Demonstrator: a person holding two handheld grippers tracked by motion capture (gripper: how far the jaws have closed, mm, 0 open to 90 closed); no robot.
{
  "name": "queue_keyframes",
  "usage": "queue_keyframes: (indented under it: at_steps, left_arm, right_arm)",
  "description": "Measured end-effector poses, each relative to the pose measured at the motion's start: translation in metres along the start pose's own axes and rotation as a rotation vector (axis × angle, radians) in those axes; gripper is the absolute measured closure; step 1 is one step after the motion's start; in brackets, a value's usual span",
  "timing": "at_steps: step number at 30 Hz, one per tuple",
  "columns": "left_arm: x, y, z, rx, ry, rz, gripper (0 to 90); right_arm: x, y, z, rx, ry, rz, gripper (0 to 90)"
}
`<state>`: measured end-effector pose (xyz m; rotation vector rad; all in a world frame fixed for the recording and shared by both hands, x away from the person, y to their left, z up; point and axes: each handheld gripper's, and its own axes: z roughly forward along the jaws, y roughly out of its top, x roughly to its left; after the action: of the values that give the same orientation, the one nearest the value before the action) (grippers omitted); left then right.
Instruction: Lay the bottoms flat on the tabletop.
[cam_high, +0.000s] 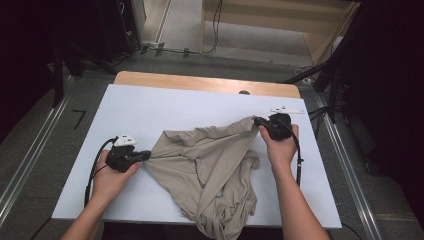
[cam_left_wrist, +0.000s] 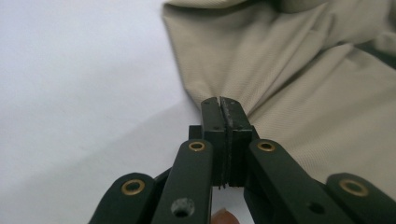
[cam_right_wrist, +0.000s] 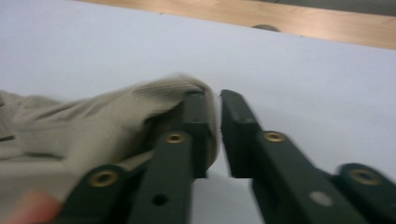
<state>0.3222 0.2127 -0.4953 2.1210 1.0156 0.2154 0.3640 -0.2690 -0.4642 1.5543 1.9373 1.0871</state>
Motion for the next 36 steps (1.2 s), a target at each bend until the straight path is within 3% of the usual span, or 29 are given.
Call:
queue_keyframes:
  at_steps: [2,3,5,6,8,10,13,16,18,20,21,22,24,26,30,33,34,36]
  left_arm:
    - [-0.003,-0.001,-0.003,-0.031,-0.006,0.008,87.2]
    - [-0.004,0.0,-0.004,-0.054,-0.009,-0.006,78.1]
    - [-0.004,0.003,-0.005,-0.087,-0.042,-0.043,60.2]
    - [-0.005,0.004,-0.004,-0.089,-0.039,-0.055,52.8]
    - [-0.008,0.006,0.0,-0.077,-0.054,-0.053,42.3]
    - [-0.015,0.006,0.006,-0.052,-0.056,-0.04,41.2]
    - [-0.025,0.003,0.013,-0.019,-0.057,-0.011,42.9]
    - [-0.032,0.0,0.017,-0.007,-0.034,0.02,52.7]
    - [-0.036,-0.002,0.017,-0.001,-0.03,0.035,64.7]
    - [-0.04,-0.003,0.017,0.024,-0.059,0.052,84.6]
    - [-0.042,-0.004,0.017,0.027,-0.067,0.06,87.4]
    - [-0.044,-0.005,0.016,0.029,-0.076,0.066,88.3]
    - [-0.048,-0.007,0.014,0.039,-0.108,0.075,88.9]
    - [-0.053,-0.012,0.01,0.041,-0.125,0.079,89.1]
    - [-0.064,-0.025,-0.005,0.079,-0.155,0.115,89.3]
    - [-0.065,-0.034,-0.015,0.113,-0.219,0.13,89.3]
    - [-0.063,-0.034,-0.018,0.114,-0.229,0.134,89.0]
    - [-0.058,-0.031,-0.025,0.047,-0.24,0.112,82.3]
  right_arm:
    - [-0.004,-0.005,-0.006,-0.006,-0.029,0.002,56.2]
    - [-0.003,-0.007,-0.009,0.001,-0.035,0.002,50.1]
    - [0.0,-0.014,-0.014,0.008,0.0,-0.025,40.8]
    - [0.004,-0.018,-0.018,0.01,0.01,-0.043,39.4]
    - [0.013,-0.028,-0.026,0.002,0.053,-0.056,35.6]
    - [0.026,-0.041,-0.033,0.014,0.104,-0.067,33.3]
    - [0.047,-0.064,-0.041,0.06,0.167,-0.129,26.5]
    - [0.061,-0.088,-0.044,0.123,0.178,-0.177,21.7]
    - [0.066,-0.103,-0.045,0.147,0.197,-0.165,23.2]
    - [0.072,-0.116,-0.044,0.171,0.227,-0.183,33.9]
    - [0.075,-0.122,-0.045,0.162,0.219,-0.2,41.9]
    - [0.079,-0.125,-0.049,0.151,0.19,-0.229,55.8]
    - [0.081,-0.128,-0.053,0.158,0.22,-0.229,71.8]
    - [0.081,-0.133,-0.06,0.172,0.252,-0.207,80.7]
    - [0.083,-0.144,-0.083,0.215,0.273,-0.238,83.2]
    - [0.083,-0.151,-0.102,0.255,0.283,-0.302,83.4]
    - [0.081,-0.151,-0.107,0.25,0.288,-0.302,82.2]
    - [0.077,-0.147,-0.115,0.189,0.333,-0.298,66.5]
